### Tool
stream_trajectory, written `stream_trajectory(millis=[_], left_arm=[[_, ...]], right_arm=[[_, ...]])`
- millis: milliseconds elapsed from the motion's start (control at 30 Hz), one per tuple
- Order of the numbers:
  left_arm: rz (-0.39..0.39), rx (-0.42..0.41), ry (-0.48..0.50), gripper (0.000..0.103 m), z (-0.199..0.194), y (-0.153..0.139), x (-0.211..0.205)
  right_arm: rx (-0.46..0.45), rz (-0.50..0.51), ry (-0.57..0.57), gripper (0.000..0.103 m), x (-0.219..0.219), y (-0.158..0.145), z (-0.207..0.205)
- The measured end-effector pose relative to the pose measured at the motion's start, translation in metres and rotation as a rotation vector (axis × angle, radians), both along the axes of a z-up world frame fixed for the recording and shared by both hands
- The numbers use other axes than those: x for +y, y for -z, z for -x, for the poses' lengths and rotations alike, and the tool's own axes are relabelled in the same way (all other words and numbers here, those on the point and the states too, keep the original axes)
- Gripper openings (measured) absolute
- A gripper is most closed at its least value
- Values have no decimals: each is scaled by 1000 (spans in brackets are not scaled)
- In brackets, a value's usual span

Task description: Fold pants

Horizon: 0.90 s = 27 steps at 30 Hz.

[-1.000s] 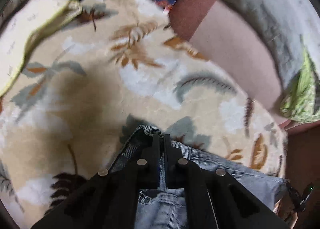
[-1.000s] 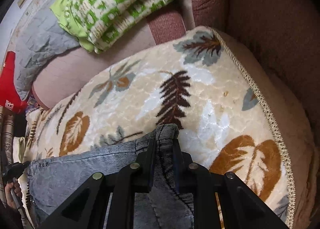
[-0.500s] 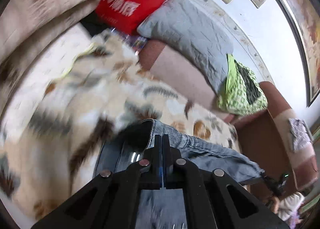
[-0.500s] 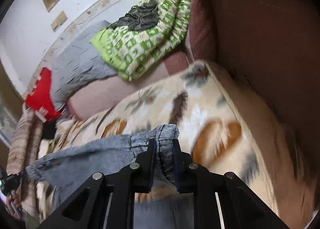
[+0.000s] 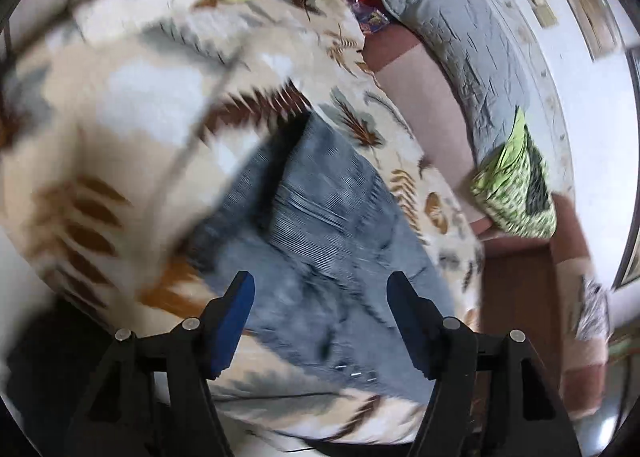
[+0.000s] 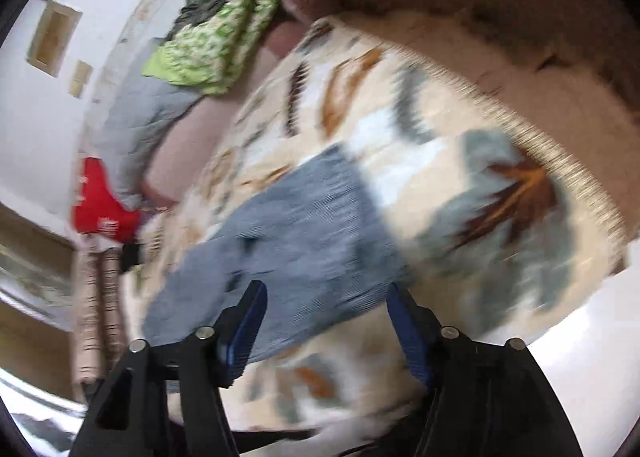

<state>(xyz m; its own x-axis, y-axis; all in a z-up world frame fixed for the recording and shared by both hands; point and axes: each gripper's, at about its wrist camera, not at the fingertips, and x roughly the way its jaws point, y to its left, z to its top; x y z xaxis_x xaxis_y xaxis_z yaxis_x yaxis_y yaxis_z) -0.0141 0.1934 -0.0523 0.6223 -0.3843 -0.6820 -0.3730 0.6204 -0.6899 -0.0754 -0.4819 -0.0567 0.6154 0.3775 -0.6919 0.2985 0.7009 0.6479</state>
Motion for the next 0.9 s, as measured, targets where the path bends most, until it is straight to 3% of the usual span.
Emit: stream_trajectory(millis=[167, 333, 400, 433, 567, 733, 900], left_arm=[[53, 79, -75, 69, -26, 25, -27], [75, 121, -172, 66, -41, 44, -28], [60, 119, -179, 29, -48, 45, -27], [42, 138, -181, 5, -51, 45, -26], [32, 127, -196, 3, -55, 42, -19], [19, 96, -181, 3, -53, 34, -16], [8, 62, -193, 3, -52, 24, -6]], right_arm=[[17, -190, -3, 66, 30, 17, -26], [34, -264, 38, 66, 39, 37, -33], [41, -295, 112, 66, 27, 45, -32], [40, -317, 148, 66, 21, 47, -31], [38, -399, 224, 66, 5, 50, -33], [81, -463, 288, 66, 2, 57, -39], [142, -593, 402, 67, -9, 74, -35]])
